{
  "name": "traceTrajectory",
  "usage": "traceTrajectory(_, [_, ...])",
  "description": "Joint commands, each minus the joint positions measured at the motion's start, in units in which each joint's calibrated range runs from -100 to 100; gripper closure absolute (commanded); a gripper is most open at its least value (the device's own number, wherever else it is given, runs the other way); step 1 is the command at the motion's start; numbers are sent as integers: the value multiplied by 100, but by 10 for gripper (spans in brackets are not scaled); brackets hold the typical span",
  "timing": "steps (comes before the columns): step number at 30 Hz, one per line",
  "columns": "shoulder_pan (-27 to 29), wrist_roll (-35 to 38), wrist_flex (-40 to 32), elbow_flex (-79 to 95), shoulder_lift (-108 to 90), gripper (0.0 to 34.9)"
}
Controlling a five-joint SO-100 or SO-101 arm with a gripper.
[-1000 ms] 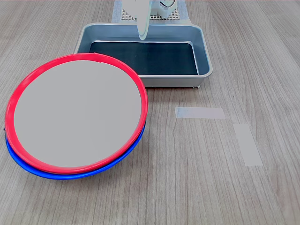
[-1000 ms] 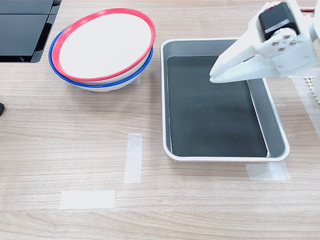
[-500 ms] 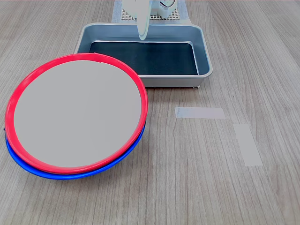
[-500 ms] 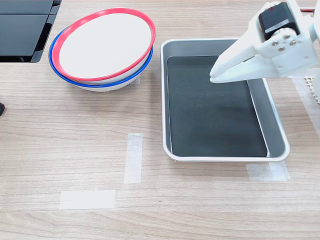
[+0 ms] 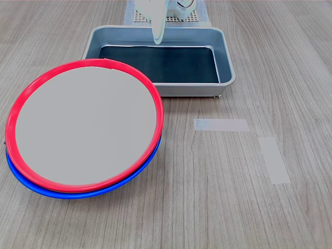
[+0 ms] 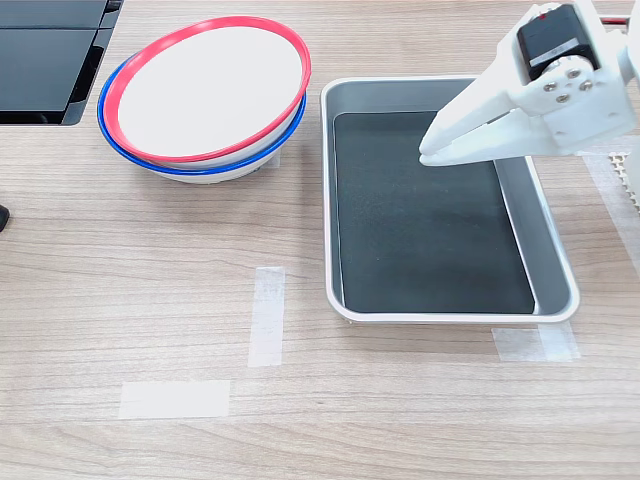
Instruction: Lift the stacked dish and set it down on the table.
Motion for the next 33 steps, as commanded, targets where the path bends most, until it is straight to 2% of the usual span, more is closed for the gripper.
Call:
traceTrajectory(1, [19, 15, 11, 0, -34, 346])
traceTrajectory(5, [-56, 54, 69, 0, -34, 346])
traceTrajectory(7, [-38, 63, -96, -18, 102, 346])
traceTrajectory(10, [198, 459, -468, -482, 785, 345])
traceTrajectory(12, [395, 640, -682, -1038, 1518, 326])
traceTrajectory(14, [602, 742, -806, -1639, 2269, 281])
traceTrajectory(20, [988, 830, -781, -3696, 4708, 212])
traceTrajectory(26, [1111, 835, -1004, -5152, 6806, 215])
traceTrajectory(29, [1195, 913, -1260, -5380, 7335, 188])
traceTrajectory(33, [1271, 1035, -1351, -5508, 7710, 176])
